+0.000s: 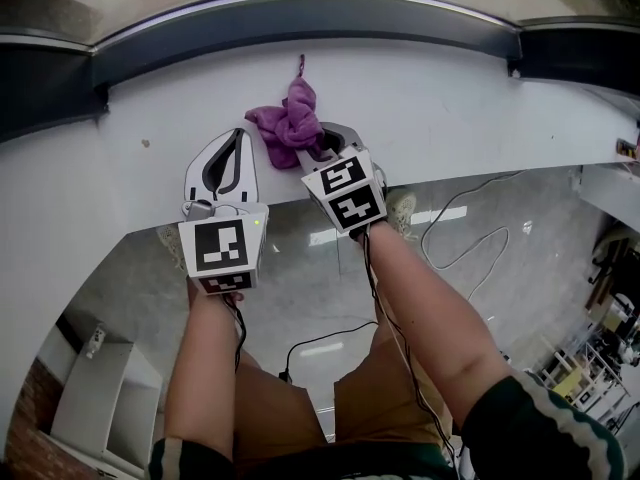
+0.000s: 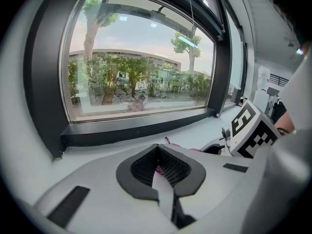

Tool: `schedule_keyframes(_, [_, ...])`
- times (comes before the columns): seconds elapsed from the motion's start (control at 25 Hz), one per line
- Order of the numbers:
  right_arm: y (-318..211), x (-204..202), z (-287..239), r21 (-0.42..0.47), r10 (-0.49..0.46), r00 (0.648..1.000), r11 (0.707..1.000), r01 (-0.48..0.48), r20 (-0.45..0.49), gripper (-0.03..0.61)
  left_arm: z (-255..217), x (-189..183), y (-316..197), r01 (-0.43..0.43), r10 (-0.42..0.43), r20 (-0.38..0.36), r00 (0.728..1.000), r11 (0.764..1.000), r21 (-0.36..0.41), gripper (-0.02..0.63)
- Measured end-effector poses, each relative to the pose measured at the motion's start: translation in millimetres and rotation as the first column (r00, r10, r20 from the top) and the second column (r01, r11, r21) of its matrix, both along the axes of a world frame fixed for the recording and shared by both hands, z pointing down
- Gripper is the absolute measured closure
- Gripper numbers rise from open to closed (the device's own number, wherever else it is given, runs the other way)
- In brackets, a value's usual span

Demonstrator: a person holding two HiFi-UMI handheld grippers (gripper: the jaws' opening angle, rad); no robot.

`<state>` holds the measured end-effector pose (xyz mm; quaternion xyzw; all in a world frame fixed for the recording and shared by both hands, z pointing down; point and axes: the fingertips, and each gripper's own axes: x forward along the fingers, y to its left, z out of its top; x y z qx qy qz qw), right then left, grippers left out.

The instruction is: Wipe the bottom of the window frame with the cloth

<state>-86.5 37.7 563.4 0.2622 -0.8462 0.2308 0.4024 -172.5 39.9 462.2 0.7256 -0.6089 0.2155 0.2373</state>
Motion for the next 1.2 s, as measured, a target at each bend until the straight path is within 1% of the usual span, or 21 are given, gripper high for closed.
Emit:
schedule_keyframes(0.28, [2, -19, 6, -0.011, -0.031, 0.999, 0.999, 0.031, 0.007, 0.466, 6, -22, 5, 0.037, -0.037, 0.008, 0.999, 0.999, -0.008, 0.604])
schedule_keyframes(0.56, [15, -53, 5, -0.021, -0.08, 0.997, 0.997, 0.08, 0.017, 0.466, 5, -50, 10, 0.072, -0.072, 0.01, 0.997, 0.997, -0.008, 0.604])
schedule_keyframes(0.72, [18, -71, 5, -0.024, -0.091, 0.995, 0.995, 0.092, 0.028, 0.466, 5, -62, 13, 0.084, -0.084, 0.012, 0.996, 0.996, -0.007, 0.604])
schedule_keyframes(0.84, [22, -85, 5, -0.026, -0.103, 0.994, 0.994, 0.104, 0.038, 0.466, 6, -73, 18, 0.096, -0.096, 0.014, 0.995, 0.995, -0.013, 0.604])
schedule_keyframes(1.0, [30, -105, 4, -0.022, -0.143, 0.989, 0.989, 0.144, 0.046, 0.466, 5, -88, 24, 0.116, -0.115, 0.024, 0.993, 0.993, -0.02, 0.604])
schedule_keyframes(1.2, [39, -129, 3, -0.027, -0.163, 0.985, 0.986, 0.165, 0.055, 0.466, 2, -107, 35, 0.137, -0.136, 0.024, 0.99, 0.99, -0.018, 0.604])
